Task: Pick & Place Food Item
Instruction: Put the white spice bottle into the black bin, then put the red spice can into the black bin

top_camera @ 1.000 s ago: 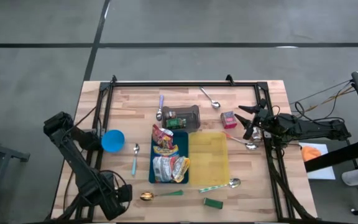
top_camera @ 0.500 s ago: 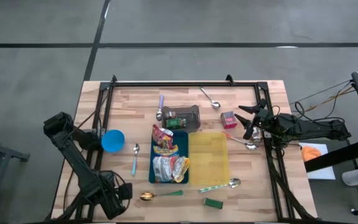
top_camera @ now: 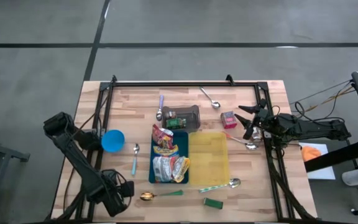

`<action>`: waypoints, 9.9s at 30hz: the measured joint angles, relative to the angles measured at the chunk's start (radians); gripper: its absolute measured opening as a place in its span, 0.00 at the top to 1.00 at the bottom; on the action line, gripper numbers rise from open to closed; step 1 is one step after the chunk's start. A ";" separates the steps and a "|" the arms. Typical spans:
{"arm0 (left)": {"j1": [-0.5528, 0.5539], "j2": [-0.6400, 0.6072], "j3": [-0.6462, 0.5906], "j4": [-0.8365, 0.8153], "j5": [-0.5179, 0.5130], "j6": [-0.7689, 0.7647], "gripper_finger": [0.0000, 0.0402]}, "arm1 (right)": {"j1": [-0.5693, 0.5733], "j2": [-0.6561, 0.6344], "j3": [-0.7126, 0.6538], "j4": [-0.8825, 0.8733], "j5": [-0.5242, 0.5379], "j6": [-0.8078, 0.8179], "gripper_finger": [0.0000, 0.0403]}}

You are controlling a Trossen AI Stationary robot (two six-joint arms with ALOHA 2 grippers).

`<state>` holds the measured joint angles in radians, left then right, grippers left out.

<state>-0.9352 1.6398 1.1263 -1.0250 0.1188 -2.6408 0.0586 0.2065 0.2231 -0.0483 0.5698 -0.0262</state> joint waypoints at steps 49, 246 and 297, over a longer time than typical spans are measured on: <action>0.000 -0.003 -0.098 0.135 0.001 -0.004 0.50 | 0.000 -0.001 0.000 0.000 0.000 0.000 0.51; 1.265 -0.113 0.024 0.684 -0.147 2.609 0.16 | 0.000 -0.001 0.000 0.000 0.000 0.000 0.51; 1.262 -1.193 -0.839 1.161 -0.194 2.694 0.16 | 0.000 -0.001 0.000 0.000 0.000 0.000 0.51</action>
<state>0.3271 0.4471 0.2878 0.1360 -0.0754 0.0528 0.0586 0.2058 0.2232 -0.0483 0.5700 -0.0263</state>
